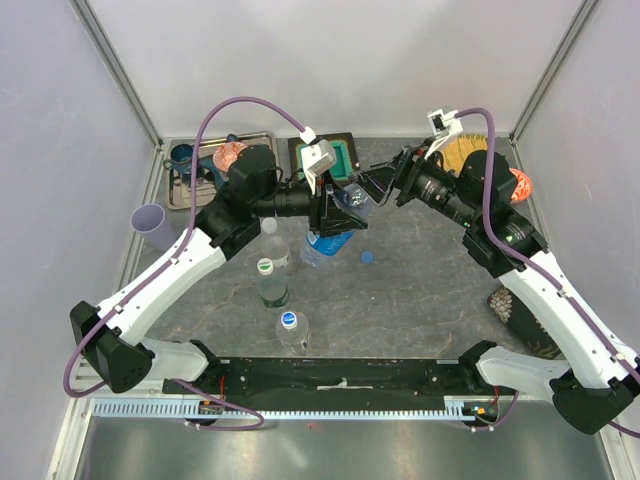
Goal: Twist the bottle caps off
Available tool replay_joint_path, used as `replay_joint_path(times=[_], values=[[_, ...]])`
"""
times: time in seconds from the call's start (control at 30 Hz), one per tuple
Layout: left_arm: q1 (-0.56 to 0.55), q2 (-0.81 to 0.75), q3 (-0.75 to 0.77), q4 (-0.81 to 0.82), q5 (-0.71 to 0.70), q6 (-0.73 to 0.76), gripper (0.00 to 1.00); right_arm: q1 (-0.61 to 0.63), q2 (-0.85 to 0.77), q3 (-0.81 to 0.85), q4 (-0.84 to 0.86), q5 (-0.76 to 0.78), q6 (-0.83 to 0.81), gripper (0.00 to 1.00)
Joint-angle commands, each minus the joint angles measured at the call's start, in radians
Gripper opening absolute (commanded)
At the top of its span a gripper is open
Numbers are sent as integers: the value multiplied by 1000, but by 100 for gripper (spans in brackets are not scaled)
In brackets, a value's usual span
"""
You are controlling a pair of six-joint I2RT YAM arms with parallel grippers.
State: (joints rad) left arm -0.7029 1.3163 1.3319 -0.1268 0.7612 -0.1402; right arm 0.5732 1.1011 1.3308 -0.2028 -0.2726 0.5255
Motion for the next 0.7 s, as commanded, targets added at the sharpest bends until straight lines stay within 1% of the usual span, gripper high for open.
replay_joint_path(times=[0.0, 0.13, 0.2, 0.23, 0.3, 0.33, 0.37, 0.4, 0.43, 0.47, 0.5, 0.53, 0.57, 0.67], values=[[-3, -6, 47, 15, -23, 51, 34, 1, -6, -13, 5, -17, -5, 70], [-3, -11, 47, 18, -48, 56, 34, 2, -7, -22, -4, -20, 1, 66], [-3, -12, 46, 23, -56, 57, 34, 1, -7, -27, -6, -19, 4, 59], [-3, -15, 44, 24, -62, 60, 34, 4, -6, -27, -7, -19, 4, 51], [-3, -20, 39, 27, -74, 62, 35, 1, -6, -31, -9, -25, 5, 42], [-3, -25, 35, 30, -88, 62, 38, 2, -3, -33, -7, -25, 5, 31], [-3, -28, 30, 32, -97, 65, 41, 2, -6, -33, -7, -22, 7, 24], [-3, -31, 29, 32, -105, 67, 50, 2, -7, -35, -7, -17, 8, 18], [-3, -35, 24, 33, -123, 67, 56, 2, -7, -35, -7, -16, 8, 5], [-3, -41, 21, 32, -132, 67, 61, 2, -7, -32, -9, -10, 8, 0], [-3, -45, 20, 33, -144, 67, 73, 1, -7, -30, -12, -8, 8, 0], [-3, -48, 16, 35, -160, 68, 98, 2, -6, -25, -14, -7, 7, 0], [-3, -52, 16, 32, -166, 70, 100, 2, -4, -19, -15, -5, 5, 0], [-3, -65, 15, 26, -191, 76, 99, 2, -4, -5, -20, 13, -1, 0]])
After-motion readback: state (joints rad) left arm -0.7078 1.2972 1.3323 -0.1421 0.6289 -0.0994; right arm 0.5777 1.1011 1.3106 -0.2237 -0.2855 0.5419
